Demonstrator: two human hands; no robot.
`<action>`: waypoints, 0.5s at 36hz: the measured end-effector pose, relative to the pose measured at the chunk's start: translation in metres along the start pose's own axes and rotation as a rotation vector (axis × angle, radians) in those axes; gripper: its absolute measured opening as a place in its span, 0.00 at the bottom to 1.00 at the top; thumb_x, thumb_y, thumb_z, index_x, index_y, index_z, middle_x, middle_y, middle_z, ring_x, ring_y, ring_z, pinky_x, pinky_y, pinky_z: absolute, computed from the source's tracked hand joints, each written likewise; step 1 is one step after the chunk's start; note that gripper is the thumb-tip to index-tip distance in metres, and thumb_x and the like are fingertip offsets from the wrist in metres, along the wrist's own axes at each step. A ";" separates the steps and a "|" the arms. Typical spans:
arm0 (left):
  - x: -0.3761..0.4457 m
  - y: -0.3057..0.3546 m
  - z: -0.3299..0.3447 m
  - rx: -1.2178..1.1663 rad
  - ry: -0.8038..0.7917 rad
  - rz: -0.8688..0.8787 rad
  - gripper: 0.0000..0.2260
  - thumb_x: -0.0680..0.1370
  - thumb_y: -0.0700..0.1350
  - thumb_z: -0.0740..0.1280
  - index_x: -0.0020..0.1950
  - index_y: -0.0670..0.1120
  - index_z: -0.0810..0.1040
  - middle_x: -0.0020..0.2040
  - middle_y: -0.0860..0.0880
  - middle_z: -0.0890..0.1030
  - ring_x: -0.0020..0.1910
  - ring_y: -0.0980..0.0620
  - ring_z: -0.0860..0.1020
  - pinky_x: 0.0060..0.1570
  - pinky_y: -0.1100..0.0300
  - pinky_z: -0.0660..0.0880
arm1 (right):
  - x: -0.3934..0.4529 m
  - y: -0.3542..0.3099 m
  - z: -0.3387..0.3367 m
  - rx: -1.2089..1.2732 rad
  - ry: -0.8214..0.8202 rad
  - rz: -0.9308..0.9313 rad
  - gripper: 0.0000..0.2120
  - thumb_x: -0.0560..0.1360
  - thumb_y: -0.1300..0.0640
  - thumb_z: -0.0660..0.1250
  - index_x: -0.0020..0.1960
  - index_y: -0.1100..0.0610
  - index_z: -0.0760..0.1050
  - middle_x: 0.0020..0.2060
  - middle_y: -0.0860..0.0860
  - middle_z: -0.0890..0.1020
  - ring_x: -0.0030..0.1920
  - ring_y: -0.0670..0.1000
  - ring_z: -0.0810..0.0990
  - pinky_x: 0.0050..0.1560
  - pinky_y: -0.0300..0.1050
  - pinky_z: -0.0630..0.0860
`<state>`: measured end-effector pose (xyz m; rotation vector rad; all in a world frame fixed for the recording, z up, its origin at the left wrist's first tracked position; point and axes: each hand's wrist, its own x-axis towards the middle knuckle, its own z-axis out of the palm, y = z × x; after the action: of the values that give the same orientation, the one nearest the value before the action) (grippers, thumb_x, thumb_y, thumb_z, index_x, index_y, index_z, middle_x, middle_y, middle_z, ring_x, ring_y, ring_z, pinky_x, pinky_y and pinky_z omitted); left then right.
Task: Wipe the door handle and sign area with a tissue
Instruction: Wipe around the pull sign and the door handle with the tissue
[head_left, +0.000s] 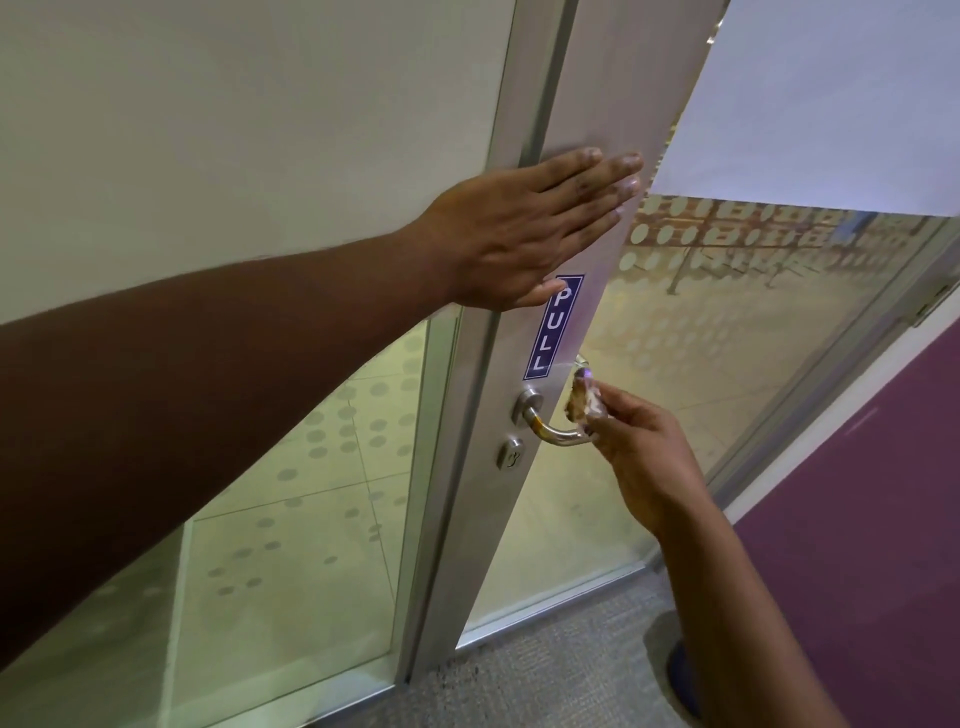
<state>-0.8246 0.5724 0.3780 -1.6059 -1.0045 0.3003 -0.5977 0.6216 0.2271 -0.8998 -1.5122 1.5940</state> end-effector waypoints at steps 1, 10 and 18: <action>0.000 0.000 0.000 -0.004 0.001 -0.003 0.35 0.84 0.59 0.37 0.81 0.34 0.45 0.83 0.34 0.49 0.83 0.37 0.48 0.81 0.45 0.52 | 0.002 0.000 0.002 -0.194 0.015 -0.050 0.17 0.78 0.68 0.64 0.63 0.54 0.80 0.55 0.51 0.85 0.54 0.46 0.82 0.58 0.44 0.77; 0.000 0.000 0.003 0.009 0.005 0.000 0.36 0.83 0.60 0.36 0.81 0.34 0.44 0.83 0.34 0.49 0.83 0.37 0.48 0.81 0.45 0.52 | 0.021 0.016 0.015 -1.310 -0.124 -0.606 0.21 0.71 0.72 0.70 0.58 0.52 0.83 0.52 0.53 0.84 0.47 0.56 0.84 0.52 0.51 0.77; 0.000 0.000 0.002 0.008 0.013 0.006 0.35 0.83 0.59 0.35 0.81 0.34 0.45 0.83 0.35 0.49 0.83 0.38 0.49 0.81 0.46 0.53 | 0.028 0.009 0.008 -1.513 -0.337 -0.593 0.24 0.75 0.71 0.64 0.61 0.46 0.81 0.53 0.48 0.80 0.47 0.52 0.80 0.44 0.45 0.68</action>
<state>-0.8264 0.5737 0.3775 -1.6019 -0.9873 0.2975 -0.6184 0.6423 0.2189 -0.7128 -2.8698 -0.0677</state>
